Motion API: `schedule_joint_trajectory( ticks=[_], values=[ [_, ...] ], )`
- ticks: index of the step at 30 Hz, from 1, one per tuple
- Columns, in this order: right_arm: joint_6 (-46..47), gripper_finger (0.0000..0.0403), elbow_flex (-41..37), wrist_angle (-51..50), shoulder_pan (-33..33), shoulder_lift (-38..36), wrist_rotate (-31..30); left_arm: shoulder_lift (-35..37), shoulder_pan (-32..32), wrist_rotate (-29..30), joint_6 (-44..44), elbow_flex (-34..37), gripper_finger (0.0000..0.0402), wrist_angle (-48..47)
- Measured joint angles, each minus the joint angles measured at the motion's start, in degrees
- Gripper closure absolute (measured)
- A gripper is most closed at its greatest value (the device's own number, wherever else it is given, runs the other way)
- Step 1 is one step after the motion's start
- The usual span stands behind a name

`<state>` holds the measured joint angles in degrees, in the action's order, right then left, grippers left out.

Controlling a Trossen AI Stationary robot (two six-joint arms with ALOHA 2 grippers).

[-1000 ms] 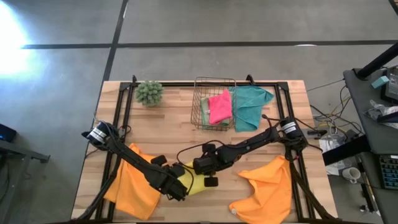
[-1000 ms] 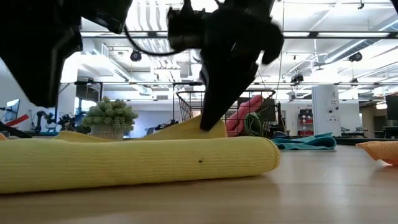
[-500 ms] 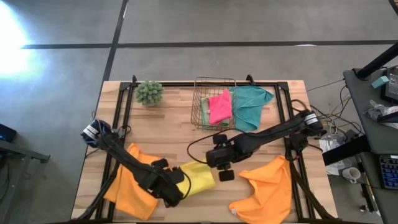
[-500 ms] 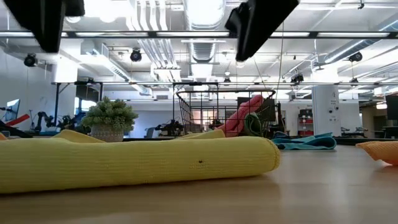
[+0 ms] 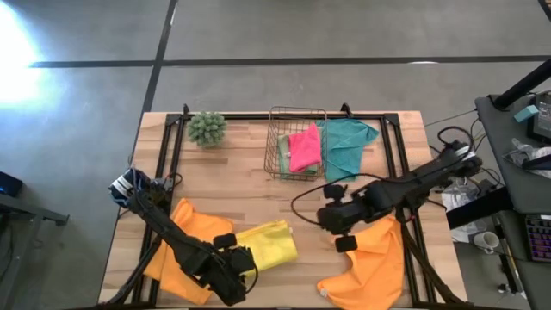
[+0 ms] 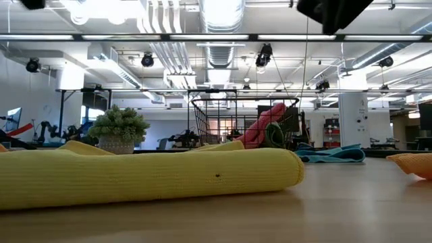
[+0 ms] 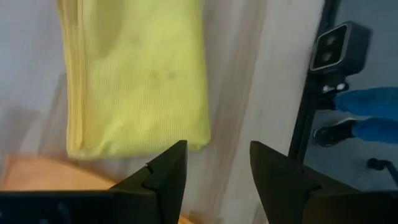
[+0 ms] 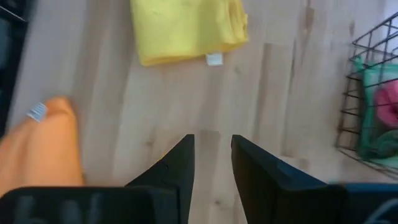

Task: Fold microfiber towels
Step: Adjust the wire basket

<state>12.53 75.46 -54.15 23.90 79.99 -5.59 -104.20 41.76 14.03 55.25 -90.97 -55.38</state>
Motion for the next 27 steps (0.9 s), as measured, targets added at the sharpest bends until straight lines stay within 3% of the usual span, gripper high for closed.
schedule_joint_trajectory(
  ticks=[6,12,15,21,27],
  values=[
    [4.95,0.0314,-8.88,9.76,3.18,-5.74,0.04,-2.61,-0.13,2.83,-6.02,-1.04,0.0242,1.25],
    [6.54,0.0316,-13.66,14.19,6.54,-6.76,-1.15,-5.22,-0.02,2.94,-7.66,-1.16,0.0242,0.77],
    [8.13,0.0322,-15.18,14.12,6.87,-6.76,-7.59,-5.44,-0.19,4.41,-7.59,-1.14,0.0242,0.13],
    [7.63,0.0335,-16.05,14.25,5.64,-9.71,-24.39,-5.42,-3.83,14.53,-6.58,-1.1,0.0242,-1.05],
    [6.92,0.0343,-17.5,14.24,-2.52,-17.72,-27.45,-5.38,-11.14,16.64,-13.92,-1.08,0.0242,-0.67]
  ],
)
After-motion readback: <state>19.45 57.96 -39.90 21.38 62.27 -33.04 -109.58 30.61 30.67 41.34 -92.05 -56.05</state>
